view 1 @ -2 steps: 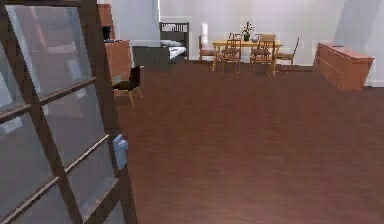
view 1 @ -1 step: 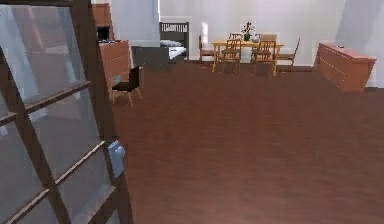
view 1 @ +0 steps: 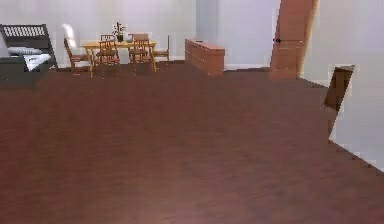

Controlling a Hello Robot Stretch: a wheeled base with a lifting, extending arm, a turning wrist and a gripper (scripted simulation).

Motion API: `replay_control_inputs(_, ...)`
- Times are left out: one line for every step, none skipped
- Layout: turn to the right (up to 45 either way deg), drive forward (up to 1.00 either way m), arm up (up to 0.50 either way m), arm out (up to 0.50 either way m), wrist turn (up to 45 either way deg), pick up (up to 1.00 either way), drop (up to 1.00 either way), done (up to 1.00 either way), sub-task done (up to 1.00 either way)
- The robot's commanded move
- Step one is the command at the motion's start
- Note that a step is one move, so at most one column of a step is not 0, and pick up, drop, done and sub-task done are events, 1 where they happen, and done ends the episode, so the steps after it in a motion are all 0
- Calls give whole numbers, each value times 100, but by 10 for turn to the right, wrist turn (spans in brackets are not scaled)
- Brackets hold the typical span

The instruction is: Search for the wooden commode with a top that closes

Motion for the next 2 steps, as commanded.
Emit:
replay_control_inputs(0, 45, 0, 0, 0, 0, 0, 0, 0)
replay_control_inputs(450, 0, 0, 0, 0, 0, 0, 0, 0)
